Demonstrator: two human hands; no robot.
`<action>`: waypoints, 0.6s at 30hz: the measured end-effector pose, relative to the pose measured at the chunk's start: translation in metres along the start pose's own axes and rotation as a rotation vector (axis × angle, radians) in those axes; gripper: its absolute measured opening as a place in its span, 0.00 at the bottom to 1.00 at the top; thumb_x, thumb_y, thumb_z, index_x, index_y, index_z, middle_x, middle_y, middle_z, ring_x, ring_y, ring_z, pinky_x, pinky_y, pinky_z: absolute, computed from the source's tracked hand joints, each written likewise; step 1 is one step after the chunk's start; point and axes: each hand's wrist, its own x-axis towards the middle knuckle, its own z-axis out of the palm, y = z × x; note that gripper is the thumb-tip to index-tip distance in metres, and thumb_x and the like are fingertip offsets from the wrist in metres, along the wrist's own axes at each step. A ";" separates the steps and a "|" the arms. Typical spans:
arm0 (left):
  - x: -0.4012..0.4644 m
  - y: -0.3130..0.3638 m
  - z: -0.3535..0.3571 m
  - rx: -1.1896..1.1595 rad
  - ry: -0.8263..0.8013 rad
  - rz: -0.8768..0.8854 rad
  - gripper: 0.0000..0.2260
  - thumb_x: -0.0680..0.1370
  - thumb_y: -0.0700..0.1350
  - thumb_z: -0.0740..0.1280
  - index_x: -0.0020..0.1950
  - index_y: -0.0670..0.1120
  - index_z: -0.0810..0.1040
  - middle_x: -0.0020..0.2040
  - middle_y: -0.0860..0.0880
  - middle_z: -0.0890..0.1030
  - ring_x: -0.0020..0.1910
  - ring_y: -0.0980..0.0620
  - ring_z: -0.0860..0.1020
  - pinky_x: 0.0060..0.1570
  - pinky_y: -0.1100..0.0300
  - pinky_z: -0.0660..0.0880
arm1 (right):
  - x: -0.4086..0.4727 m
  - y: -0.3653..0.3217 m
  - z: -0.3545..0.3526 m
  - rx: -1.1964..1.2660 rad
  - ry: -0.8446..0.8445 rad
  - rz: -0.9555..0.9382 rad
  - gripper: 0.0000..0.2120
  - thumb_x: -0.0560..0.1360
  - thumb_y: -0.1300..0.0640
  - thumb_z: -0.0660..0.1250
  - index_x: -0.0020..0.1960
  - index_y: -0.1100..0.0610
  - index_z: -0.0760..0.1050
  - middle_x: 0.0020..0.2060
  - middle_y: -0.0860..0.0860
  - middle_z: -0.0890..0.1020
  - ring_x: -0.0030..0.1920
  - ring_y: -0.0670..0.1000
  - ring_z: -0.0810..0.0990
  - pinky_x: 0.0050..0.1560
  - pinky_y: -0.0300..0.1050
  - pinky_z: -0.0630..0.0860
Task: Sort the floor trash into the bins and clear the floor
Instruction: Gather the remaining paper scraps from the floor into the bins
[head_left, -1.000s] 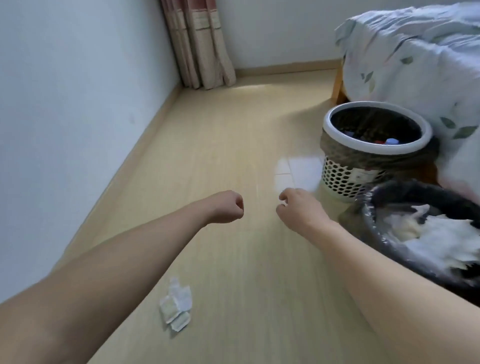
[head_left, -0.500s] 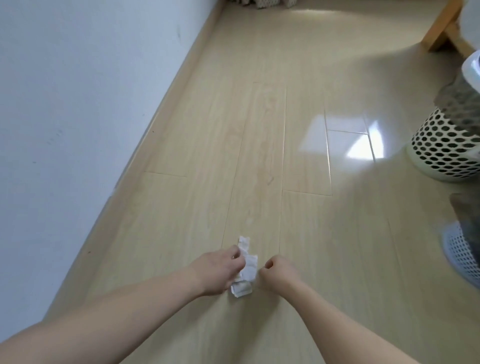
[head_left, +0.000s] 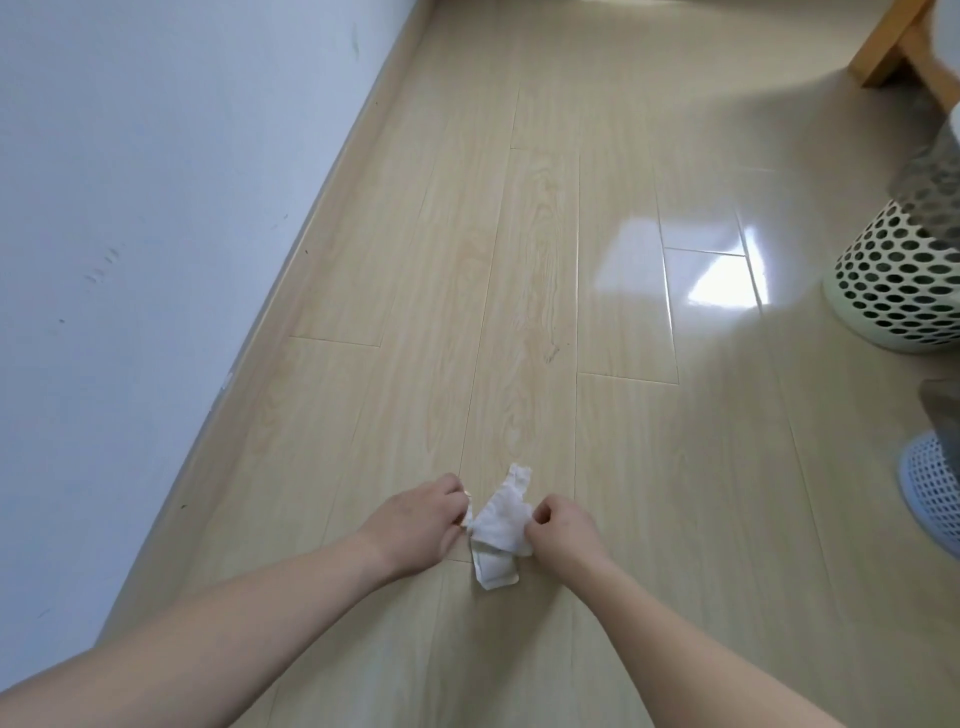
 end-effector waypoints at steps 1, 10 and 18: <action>-0.002 -0.005 -0.004 0.002 0.001 -0.039 0.07 0.80 0.47 0.61 0.53 0.45 0.75 0.58 0.50 0.72 0.52 0.48 0.76 0.47 0.55 0.72 | -0.001 0.001 -0.006 0.029 0.004 -0.008 0.04 0.72 0.61 0.59 0.40 0.54 0.69 0.36 0.49 0.76 0.35 0.48 0.72 0.33 0.41 0.67; 0.011 0.009 -0.057 -0.126 -0.046 -0.259 0.07 0.80 0.48 0.62 0.49 0.45 0.75 0.53 0.50 0.75 0.47 0.49 0.76 0.44 0.57 0.70 | -0.016 -0.013 -0.084 -0.030 0.030 -0.138 0.05 0.75 0.60 0.62 0.44 0.55 0.76 0.39 0.52 0.83 0.40 0.53 0.82 0.39 0.45 0.77; 0.054 0.108 -0.123 -0.435 0.023 -0.235 0.06 0.77 0.46 0.67 0.48 0.43 0.77 0.50 0.48 0.82 0.38 0.54 0.74 0.36 0.61 0.69 | -0.056 -0.010 -0.215 -0.047 0.027 -0.189 0.06 0.75 0.62 0.62 0.47 0.59 0.77 0.35 0.52 0.82 0.33 0.49 0.79 0.35 0.41 0.75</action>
